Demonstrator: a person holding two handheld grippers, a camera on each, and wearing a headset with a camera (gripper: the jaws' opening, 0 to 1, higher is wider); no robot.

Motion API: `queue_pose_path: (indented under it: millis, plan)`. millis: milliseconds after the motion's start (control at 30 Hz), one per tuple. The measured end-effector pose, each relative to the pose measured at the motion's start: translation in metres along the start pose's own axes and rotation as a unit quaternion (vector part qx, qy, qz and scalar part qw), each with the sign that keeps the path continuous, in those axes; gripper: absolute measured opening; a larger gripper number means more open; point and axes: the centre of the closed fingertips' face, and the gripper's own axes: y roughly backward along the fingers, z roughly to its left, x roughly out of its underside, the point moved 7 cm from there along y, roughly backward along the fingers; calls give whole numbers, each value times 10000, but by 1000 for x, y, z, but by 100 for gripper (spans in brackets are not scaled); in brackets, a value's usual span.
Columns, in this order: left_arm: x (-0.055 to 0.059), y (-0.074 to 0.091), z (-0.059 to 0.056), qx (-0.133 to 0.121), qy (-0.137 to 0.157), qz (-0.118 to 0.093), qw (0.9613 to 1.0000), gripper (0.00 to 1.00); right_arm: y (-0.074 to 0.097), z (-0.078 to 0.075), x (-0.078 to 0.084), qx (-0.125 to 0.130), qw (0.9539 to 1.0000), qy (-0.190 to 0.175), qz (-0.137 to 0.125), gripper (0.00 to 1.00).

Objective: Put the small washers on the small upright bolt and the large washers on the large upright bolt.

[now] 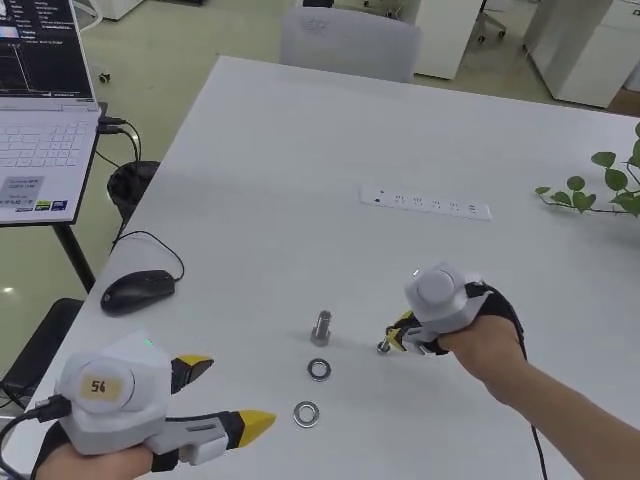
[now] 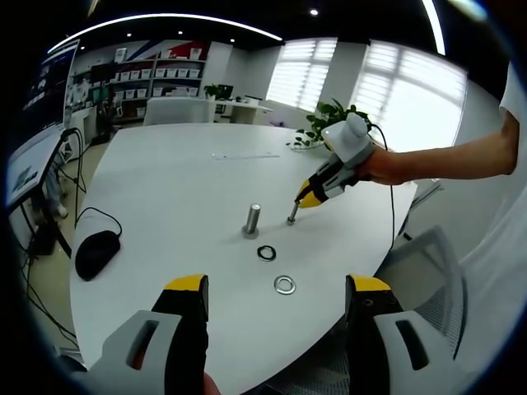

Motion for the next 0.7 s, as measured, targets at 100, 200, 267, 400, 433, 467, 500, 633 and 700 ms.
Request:
queue_pose_path:
  millis: [100, 200, 267, 400, 433, 467, 500, 633, 700]
  plan:
    - [0, -1, 0, 13, -4, -5, 10000, 67, -2, 0, 0, -6, 10000, 14, 17, 14]
    - [0, -1, 0, 16, 2, -7, 10000, 67, -3, 0, 1, -19, 10000, 30, 46, 14]
    - [0, -1, 0, 9, 2, -7, 10000, 67, -5, 1, 1, -30, 10000, 49, 73, 14]
    - [3, 0, 1, -15, 33, -5, 10000, 67, -11, 2, 4, -57, 9998, 95, 158, 14]
    - [3, 1, 1, -21, 46, -7, 10000, 67, -11, 2, 4, -54, 9998, 91, 178, 14]
    - [4, 1, 1, -25, 54, -8, 10000, 67, -13, 2, 5, -60, 9997, 130, 197, 14]
    - [5, 2, 2, -32, 60, -6, 10000, 67, -13, 2, 5, -62, 9997, 116, 226, 14]
    - [6, 3, 4, -59, 85, -10, 9999, 67, -19, 2, 6, -74, 9993, 222, 294, 14]
    - [6, 4, 5, -75, 97, -16, 9999, 67, -22, 2, 7, -96, 9991, 233, 332, 14]
